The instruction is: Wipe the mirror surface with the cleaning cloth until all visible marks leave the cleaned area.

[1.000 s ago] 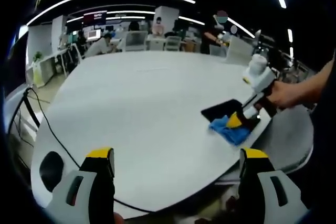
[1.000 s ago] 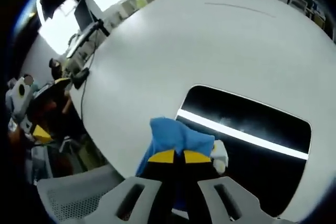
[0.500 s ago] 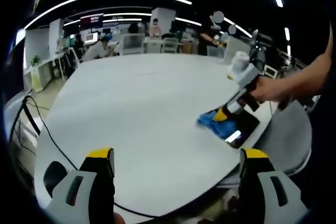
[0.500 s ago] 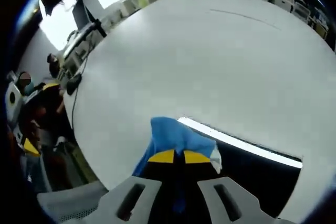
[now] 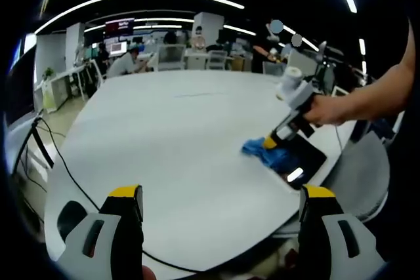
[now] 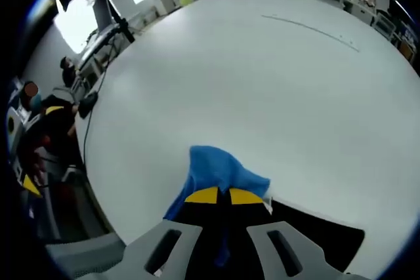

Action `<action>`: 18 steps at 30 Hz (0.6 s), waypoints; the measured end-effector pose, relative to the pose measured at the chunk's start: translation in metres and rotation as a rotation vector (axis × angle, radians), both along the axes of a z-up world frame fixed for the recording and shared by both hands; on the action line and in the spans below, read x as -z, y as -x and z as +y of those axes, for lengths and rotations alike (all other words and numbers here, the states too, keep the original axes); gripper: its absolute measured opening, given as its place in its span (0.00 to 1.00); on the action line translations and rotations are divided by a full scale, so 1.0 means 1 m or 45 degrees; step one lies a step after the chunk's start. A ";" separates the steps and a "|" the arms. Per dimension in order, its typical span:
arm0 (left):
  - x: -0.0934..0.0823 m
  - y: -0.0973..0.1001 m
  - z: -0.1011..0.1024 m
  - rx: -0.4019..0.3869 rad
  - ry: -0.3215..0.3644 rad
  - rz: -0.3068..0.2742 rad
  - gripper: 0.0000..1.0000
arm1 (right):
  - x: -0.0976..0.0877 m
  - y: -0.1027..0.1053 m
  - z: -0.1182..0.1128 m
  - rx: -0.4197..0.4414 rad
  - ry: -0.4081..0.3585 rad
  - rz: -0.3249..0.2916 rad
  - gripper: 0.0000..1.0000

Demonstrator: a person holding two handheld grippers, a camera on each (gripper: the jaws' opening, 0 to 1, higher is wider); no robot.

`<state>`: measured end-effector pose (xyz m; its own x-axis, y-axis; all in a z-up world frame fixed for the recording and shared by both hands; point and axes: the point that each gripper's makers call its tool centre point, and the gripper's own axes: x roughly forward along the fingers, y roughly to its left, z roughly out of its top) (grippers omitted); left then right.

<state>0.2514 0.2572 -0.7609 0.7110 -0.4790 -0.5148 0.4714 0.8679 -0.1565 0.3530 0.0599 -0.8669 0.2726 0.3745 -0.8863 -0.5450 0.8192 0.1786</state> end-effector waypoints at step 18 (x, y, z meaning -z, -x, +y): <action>0.005 0.000 -0.001 0.013 -0.040 0.008 1.00 | 0.000 -0.001 -0.009 -0.053 -0.002 0.007 0.00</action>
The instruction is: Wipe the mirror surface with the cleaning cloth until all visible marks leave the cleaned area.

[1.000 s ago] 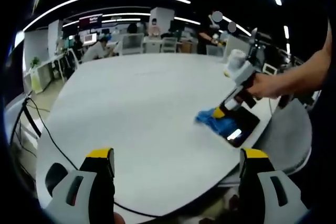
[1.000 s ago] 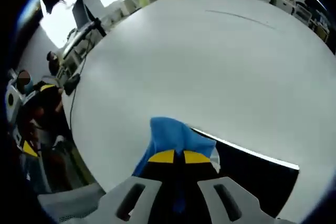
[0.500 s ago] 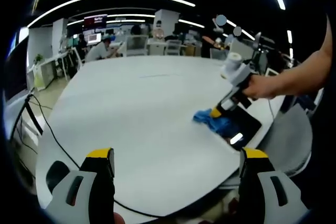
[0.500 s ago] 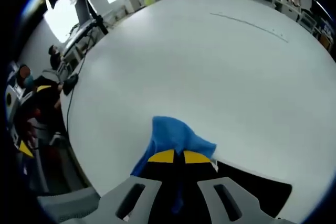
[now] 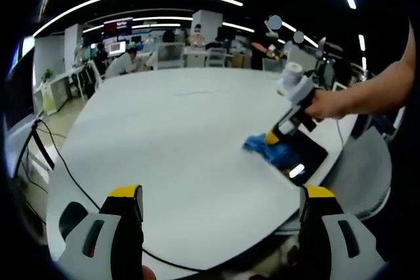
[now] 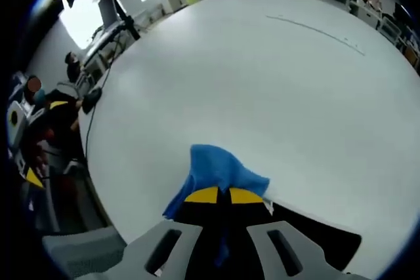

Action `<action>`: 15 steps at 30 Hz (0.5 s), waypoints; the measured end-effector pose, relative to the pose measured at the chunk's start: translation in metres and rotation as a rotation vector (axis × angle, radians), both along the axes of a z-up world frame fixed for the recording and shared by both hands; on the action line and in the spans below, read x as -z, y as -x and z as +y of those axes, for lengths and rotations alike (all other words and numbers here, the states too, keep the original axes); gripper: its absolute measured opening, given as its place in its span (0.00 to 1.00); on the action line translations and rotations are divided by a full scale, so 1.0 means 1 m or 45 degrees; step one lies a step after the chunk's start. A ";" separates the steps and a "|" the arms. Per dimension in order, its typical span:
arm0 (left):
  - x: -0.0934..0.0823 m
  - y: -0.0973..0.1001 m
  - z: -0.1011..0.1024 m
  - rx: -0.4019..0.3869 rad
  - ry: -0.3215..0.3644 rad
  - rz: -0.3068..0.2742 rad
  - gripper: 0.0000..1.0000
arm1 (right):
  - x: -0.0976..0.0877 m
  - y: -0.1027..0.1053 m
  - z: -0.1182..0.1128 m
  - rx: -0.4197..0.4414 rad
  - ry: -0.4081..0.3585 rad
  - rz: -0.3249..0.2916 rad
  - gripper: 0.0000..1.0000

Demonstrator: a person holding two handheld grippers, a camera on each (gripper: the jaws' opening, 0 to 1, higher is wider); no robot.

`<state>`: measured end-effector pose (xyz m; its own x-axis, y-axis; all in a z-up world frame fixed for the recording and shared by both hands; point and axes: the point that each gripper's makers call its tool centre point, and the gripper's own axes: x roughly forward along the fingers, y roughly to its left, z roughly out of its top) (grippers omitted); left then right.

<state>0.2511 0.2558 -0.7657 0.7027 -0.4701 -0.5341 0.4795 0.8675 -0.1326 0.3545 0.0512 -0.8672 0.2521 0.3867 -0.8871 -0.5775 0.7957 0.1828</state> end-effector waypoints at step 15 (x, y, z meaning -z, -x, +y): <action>0.001 0.003 -0.004 -0.009 0.008 -0.001 1.00 | 0.001 -0.002 -0.035 0.051 0.035 0.001 0.00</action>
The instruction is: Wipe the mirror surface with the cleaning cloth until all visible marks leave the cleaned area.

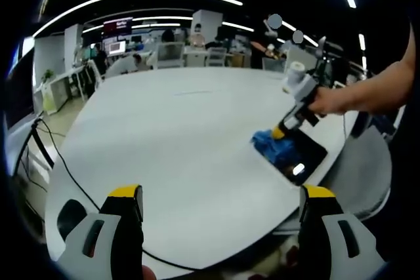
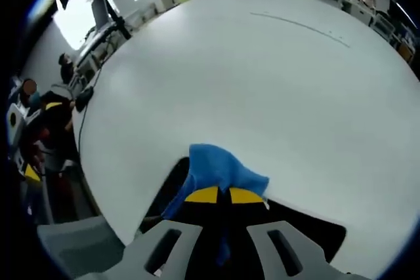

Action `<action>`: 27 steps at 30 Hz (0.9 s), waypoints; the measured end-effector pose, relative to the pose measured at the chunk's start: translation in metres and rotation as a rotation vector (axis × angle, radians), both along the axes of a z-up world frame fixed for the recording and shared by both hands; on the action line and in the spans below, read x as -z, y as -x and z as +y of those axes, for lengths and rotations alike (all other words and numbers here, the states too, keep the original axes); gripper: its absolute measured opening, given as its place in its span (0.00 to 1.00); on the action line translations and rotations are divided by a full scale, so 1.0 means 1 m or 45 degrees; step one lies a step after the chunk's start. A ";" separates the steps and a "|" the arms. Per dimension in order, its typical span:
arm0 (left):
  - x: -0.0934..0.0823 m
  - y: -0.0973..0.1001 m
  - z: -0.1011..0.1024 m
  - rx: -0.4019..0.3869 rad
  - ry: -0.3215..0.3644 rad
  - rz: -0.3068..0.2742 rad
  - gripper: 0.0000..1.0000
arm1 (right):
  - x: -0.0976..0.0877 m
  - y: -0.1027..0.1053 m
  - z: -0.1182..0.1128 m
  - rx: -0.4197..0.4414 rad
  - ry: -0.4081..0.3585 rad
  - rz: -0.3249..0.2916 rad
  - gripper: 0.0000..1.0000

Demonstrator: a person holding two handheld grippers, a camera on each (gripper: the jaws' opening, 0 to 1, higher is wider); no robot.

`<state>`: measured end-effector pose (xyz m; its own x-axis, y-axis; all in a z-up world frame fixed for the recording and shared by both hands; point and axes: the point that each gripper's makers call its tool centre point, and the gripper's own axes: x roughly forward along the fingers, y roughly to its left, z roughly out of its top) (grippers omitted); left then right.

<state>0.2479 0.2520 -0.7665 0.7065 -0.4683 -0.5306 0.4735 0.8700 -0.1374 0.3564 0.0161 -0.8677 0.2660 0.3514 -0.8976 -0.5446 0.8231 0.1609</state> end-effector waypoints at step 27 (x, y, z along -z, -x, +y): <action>-0.006 0.009 -0.006 0.008 -0.028 -0.034 1.00 | -0.001 0.039 -0.003 0.128 -0.034 -0.076 0.00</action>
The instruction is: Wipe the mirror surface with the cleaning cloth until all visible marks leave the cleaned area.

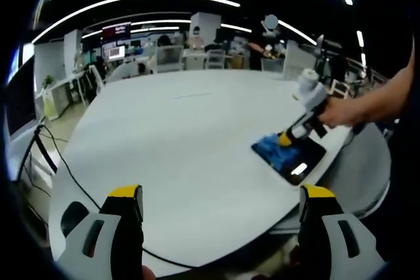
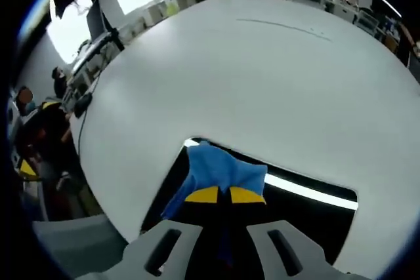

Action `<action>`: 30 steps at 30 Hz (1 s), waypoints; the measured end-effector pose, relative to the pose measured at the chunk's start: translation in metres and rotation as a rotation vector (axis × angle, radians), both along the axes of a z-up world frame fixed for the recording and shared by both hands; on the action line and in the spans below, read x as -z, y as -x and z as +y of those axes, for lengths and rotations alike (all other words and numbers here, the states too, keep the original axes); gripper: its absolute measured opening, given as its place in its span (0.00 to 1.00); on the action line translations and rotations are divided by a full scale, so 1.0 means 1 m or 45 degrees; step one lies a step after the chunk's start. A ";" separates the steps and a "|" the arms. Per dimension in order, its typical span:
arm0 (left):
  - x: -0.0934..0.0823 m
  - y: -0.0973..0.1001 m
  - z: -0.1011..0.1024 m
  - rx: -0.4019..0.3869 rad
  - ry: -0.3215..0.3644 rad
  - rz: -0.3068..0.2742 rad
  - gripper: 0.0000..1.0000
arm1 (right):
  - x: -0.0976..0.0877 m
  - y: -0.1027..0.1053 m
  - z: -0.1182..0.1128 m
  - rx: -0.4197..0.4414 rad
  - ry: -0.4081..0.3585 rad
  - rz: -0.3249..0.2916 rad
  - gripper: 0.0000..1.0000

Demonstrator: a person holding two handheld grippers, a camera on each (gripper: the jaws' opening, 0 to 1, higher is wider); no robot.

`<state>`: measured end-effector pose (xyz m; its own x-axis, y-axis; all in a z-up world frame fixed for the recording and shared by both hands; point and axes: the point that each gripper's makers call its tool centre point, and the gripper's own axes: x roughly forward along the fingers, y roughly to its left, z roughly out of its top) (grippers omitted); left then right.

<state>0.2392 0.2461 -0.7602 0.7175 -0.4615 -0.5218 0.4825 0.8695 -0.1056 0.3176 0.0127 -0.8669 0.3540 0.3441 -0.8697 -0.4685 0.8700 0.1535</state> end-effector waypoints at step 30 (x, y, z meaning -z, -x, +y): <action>0.003 0.000 -0.022 0.093 -0.019 0.012 1.00 | 0.002 0.102 0.002 -0.062 -0.067 0.136 0.00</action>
<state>0.2388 0.2238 -0.7637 0.6773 -0.5043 -0.5357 0.5437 0.8336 -0.0974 0.2155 0.0149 -0.8684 0.2422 0.4050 -0.8816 -0.4887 0.8359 0.2498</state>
